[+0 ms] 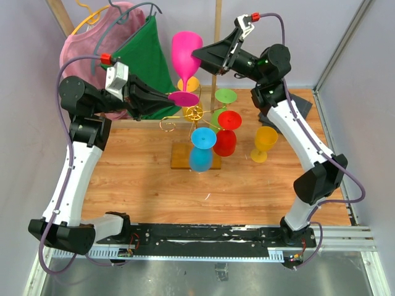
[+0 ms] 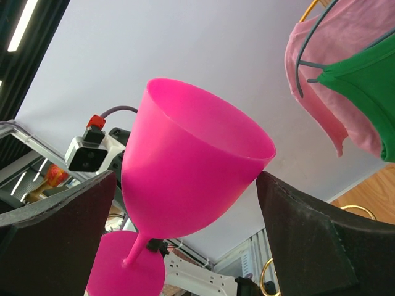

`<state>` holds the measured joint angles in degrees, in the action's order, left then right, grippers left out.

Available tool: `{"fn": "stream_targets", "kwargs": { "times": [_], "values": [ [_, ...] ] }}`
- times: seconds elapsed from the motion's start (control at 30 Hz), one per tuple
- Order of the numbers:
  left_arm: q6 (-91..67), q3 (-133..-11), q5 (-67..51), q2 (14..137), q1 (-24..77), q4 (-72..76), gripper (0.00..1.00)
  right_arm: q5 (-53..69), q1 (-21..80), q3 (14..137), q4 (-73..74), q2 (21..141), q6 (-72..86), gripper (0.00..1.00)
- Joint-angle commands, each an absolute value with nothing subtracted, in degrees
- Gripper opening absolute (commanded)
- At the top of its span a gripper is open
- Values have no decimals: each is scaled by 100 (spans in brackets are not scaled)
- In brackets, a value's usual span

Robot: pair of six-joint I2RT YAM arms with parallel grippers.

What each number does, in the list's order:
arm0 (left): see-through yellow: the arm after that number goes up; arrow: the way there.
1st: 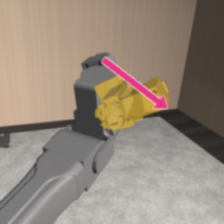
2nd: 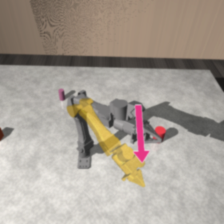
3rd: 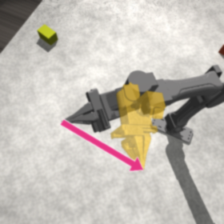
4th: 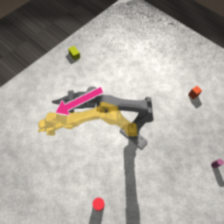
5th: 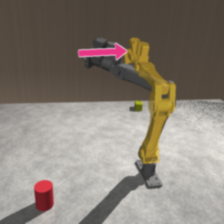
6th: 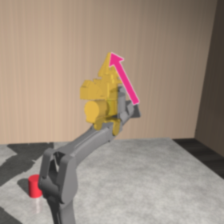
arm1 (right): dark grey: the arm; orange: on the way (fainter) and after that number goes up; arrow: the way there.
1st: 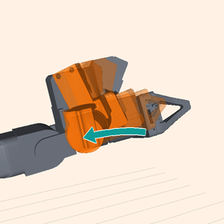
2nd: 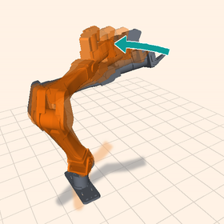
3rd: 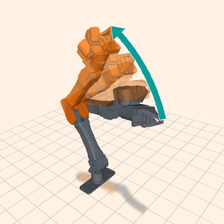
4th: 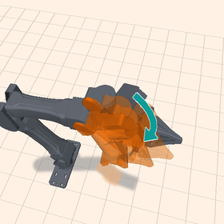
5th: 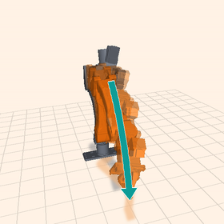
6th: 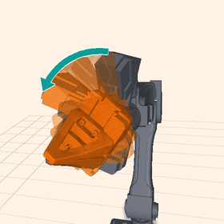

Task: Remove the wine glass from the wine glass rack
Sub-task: Place the wine glass at the center of the board.

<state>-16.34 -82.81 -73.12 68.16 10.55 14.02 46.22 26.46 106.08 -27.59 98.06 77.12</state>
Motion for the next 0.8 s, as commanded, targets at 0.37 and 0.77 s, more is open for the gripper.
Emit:
{"fn": "stream_targets", "kwargs": {
  "times": [0.37, 0.77],
  "values": [
    [-670, -8320, -7372, 6781, 1194, 735, 0, 4670, 2872, 11111, -3690, 10186, 8512, 98],
    [665, -8652, -7352, 6861, 1292, -967, 0, 5229, 2882, 10951, -3569, 10139, 8814, 98]
  ]
}}
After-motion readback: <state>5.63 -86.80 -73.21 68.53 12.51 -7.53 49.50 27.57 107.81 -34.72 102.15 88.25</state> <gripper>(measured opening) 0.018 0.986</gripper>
